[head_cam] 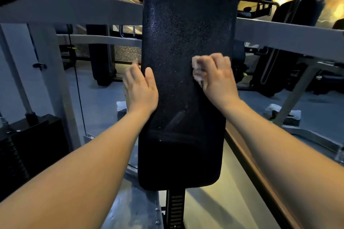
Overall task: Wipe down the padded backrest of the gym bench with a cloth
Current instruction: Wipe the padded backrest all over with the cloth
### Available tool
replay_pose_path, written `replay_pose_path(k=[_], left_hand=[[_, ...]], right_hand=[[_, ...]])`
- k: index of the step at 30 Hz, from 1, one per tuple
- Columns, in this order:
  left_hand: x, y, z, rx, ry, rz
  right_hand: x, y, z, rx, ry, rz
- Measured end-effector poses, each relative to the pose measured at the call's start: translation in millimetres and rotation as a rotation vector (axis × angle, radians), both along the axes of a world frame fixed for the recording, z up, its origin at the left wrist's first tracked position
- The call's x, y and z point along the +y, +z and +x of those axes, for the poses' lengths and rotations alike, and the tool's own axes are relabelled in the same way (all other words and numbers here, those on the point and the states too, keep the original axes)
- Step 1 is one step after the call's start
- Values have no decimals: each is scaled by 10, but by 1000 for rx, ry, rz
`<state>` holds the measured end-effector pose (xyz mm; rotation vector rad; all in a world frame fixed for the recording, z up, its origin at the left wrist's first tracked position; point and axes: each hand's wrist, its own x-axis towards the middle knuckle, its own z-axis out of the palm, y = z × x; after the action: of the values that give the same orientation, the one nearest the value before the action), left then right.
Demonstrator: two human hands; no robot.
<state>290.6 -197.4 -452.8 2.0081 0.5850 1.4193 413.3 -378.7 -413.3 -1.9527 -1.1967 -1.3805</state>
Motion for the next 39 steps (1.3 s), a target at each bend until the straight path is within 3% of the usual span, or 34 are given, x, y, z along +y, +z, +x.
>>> replay_pose_path(k=[5, 10, 16, 18, 24, 27, 31, 33, 37, 39], left_hand=[[-2, -32, -4, 18, 4, 10], [-1, -40, 14, 17, 16, 5], [4, -41, 11, 32, 14, -20], [16, -47, 15, 22, 4, -21], [17, -61, 9, 10, -4, -23], [15, -58, 10, 16, -17, -30], [9, -61, 13, 7, -26, -45], [16, -68, 13, 2, -28, -49], [25, -72, 17, 1, -27, -37], [25, -70, 18, 3, -26, -39]], right_hand=[[277, -47, -101, 96, -39, 242], [187, -61, 11, 29, 22, 162], [484, 9, -110, 123, 15, 427], [515, -155, -266, 79, 66, 352], [121, -498, -351, -223, 260, -206], [163, -64, -79, -234, 135, -48], [373, 95, -103, -51, 42, 227], [431, -138, -295, -16, 129, 163], [270, -331, -424, -238, 272, -200], [305, -30, -301, -231, 185, -118]])
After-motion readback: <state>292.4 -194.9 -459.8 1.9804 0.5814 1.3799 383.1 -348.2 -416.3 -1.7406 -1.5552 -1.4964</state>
